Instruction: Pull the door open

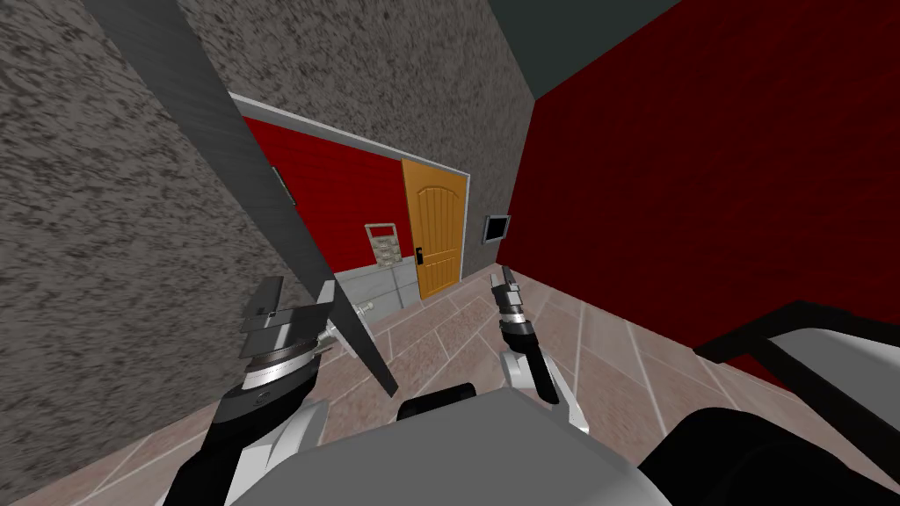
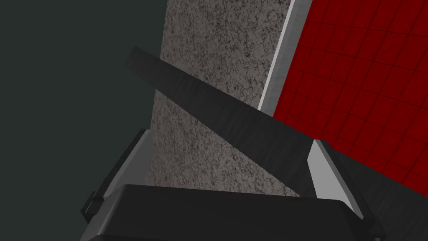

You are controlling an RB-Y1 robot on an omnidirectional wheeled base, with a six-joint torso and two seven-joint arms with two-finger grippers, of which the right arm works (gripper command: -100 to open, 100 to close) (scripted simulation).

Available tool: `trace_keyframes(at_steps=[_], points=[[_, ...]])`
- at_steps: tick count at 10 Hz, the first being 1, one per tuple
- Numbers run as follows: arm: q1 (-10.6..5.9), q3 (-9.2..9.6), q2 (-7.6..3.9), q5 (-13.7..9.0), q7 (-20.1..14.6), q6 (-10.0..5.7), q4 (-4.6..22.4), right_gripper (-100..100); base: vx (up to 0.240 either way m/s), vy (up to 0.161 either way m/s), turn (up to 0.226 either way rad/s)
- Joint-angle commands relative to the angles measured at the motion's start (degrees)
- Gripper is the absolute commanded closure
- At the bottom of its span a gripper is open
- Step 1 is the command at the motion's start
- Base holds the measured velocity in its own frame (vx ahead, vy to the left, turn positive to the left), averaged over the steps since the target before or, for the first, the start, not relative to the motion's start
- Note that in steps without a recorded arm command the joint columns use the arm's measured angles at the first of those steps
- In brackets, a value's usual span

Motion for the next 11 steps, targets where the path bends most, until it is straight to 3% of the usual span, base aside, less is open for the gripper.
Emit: trace_keyframes(at_steps=[1, 6, 11], points=[[-1.09, 1.11, -0.53, -0.02, -0.19, 0.10, 1.76, -100, 0.098, -0.034, -0.103], [-3.86, 3.93, -1.60, -0.08, -0.67, 0.36, 6.25, -100, 0.199, -0.054, -0.087], [-8.49, 8.65, -2.85, -0.17, -1.47, 0.79, 13.76, -100, 0.162, -0.051, -0.128]])
